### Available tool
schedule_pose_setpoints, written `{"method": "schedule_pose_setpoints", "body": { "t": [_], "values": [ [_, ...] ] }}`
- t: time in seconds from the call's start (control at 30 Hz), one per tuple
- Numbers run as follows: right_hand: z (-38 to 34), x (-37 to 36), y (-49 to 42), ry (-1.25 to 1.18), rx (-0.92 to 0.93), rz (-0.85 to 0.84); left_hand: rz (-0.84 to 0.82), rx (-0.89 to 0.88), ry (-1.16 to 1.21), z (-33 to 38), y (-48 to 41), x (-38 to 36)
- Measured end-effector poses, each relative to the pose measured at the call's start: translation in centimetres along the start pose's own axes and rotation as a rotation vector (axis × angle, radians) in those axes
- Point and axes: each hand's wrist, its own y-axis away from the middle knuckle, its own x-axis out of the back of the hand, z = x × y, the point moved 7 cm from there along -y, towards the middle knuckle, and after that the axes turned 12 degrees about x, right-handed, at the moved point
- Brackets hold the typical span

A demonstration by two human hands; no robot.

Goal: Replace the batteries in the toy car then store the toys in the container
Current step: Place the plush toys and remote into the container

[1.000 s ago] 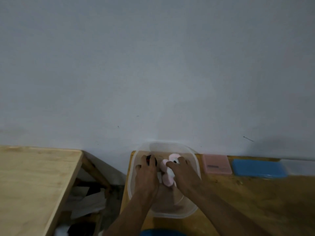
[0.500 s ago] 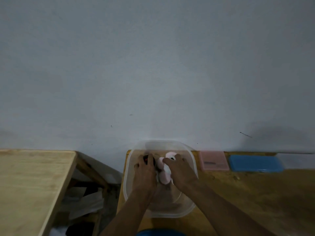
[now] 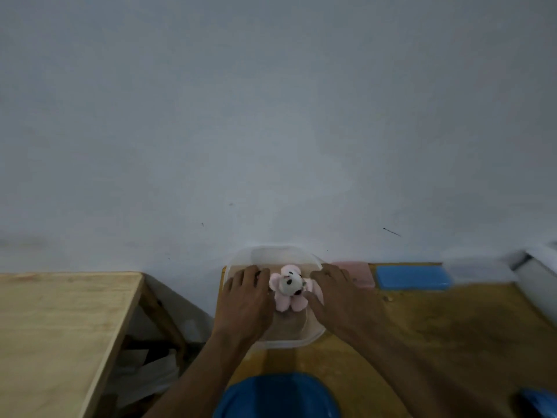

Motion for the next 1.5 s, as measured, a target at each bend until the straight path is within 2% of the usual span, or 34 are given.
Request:
{"method": "schedule_pose_setpoints", "body": {
  "t": [0.1,0.23,0.37,0.53,0.63,0.77,0.93,1.17,1.33,1.5],
  "values": [
    [0.3,1.5,3.2,0.073,-0.014,0.03,0.055,-0.048,-0.017,1.6,2.3,1.6],
    [1.7,1.6,7.1,0.048,-0.04,0.039,0.09,-0.035,-0.003,4.6,5.8,2.8],
    [3.9,2.3,11.2,0.005,-0.023,0.113,0.049,-0.013,-0.004,9.0,9.3,2.9],
    [8.4,2.0,18.3,-0.045,0.008,0.064,-0.02,0.071,0.02,15.7,14.8,0.1],
    [10.9,0.4,22.9,-0.081,0.007,0.01,-0.125,0.137,0.063,19.5,18.9,-2.1],
    [13.2,-2.1,27.8,-0.138,-0.074,-0.156,-0.225,0.159,0.102,22.9,23.4,-4.4],
    [13.0,-3.5,30.7,-0.145,-0.068,-0.173,-0.327,0.217,0.078,23.8,26.5,-6.9],
    [12.9,-4.5,30.9,-0.206,-0.112,-0.235,-0.291,0.255,0.088,24.0,27.5,-7.7],
    [13.6,-5.1,30.4,-0.221,-0.181,-0.291,-0.385,0.462,0.132,23.2,28.4,-8.1],
    [13.9,-5.5,30.2,-0.242,-0.199,-0.306,-0.393,0.516,0.22,23.0,28.2,-8.5]
  ]
}}
